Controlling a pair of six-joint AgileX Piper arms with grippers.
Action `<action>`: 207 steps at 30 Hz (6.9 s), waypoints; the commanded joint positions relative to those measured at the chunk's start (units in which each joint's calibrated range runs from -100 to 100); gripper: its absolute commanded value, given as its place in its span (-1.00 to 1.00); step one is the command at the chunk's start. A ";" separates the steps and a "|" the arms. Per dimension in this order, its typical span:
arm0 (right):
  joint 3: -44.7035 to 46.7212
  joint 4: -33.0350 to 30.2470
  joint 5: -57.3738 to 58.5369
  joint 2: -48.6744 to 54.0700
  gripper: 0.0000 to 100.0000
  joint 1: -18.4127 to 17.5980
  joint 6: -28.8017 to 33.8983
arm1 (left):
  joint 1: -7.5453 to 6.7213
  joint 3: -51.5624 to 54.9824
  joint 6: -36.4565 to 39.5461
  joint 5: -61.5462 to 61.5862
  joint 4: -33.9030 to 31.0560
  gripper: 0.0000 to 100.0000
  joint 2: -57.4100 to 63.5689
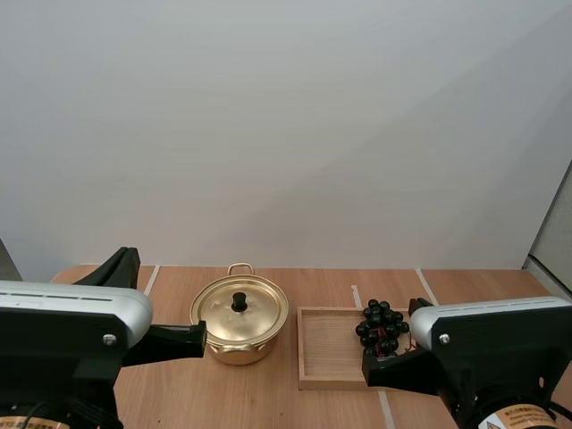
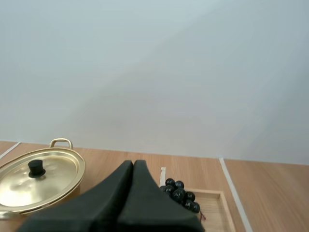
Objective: Open the lid, put the grape in the pot, and close it
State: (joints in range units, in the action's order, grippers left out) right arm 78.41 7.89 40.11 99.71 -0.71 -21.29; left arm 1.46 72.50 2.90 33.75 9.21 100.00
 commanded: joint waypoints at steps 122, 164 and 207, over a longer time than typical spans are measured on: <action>-35.38 1.30 -9.03 -104.45 1.00 4.64 -4.91 | -4.08 -52.33 -33.56 54.19 11.20 -1.00 -54.73; -49.64 15.37 -1.31 -79.36 -1.00 -15.30 -13.69 | -4.08 -81.79 -27.95 61.44 10.20 -1.00 -48.84; -54.40 17.84 -6.64 -89.95 -1.00 -17.46 -14.80 | -4.08 -83.09 -25.72 60.87 8.45 -1.00 -48.33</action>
State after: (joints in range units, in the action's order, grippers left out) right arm 25.51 25.26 37.00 10.71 -18.14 -35.32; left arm -2.48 -10.21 -23.39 96.61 18.04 51.54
